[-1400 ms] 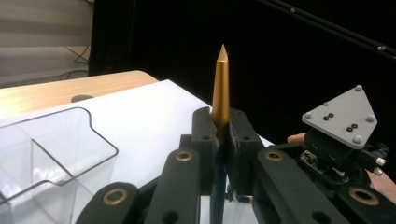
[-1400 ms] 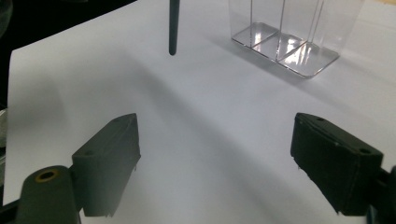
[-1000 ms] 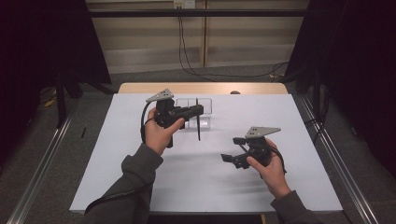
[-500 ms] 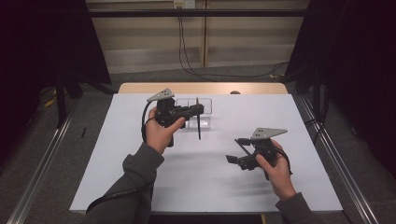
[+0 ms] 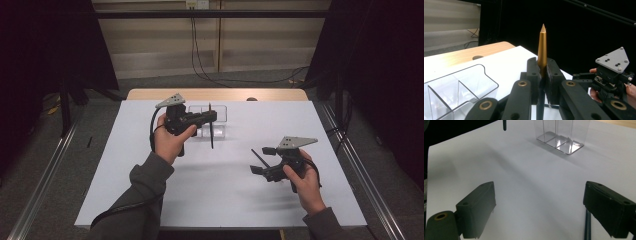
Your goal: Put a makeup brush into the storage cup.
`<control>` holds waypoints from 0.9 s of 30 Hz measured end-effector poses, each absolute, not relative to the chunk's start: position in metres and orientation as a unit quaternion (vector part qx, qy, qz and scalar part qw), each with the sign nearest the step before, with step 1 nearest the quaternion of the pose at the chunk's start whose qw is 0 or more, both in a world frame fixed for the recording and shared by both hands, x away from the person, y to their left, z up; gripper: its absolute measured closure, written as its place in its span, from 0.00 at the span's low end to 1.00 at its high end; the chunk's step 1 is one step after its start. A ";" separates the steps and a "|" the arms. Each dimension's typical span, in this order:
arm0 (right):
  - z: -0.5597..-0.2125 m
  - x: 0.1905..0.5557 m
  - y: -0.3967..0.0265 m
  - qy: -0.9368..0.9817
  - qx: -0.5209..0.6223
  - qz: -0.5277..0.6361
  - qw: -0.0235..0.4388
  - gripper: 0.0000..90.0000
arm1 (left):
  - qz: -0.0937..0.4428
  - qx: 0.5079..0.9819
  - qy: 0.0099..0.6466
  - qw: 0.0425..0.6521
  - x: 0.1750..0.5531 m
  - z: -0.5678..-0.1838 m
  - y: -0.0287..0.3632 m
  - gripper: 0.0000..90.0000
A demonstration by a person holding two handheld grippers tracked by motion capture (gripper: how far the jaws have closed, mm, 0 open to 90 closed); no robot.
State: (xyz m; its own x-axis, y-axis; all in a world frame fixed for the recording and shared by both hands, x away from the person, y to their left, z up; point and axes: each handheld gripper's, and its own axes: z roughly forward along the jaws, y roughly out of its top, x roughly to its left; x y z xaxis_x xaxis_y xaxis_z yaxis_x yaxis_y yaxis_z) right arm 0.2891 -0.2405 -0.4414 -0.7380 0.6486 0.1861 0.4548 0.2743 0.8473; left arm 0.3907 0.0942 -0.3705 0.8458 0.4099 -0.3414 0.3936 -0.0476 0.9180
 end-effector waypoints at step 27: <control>-0.444 0.276 -0.283 0.762 0.358 0.522 0.136 0.12 | 0.014 0.718 0.280 0.637 0.391 -0.367 0.096 0.93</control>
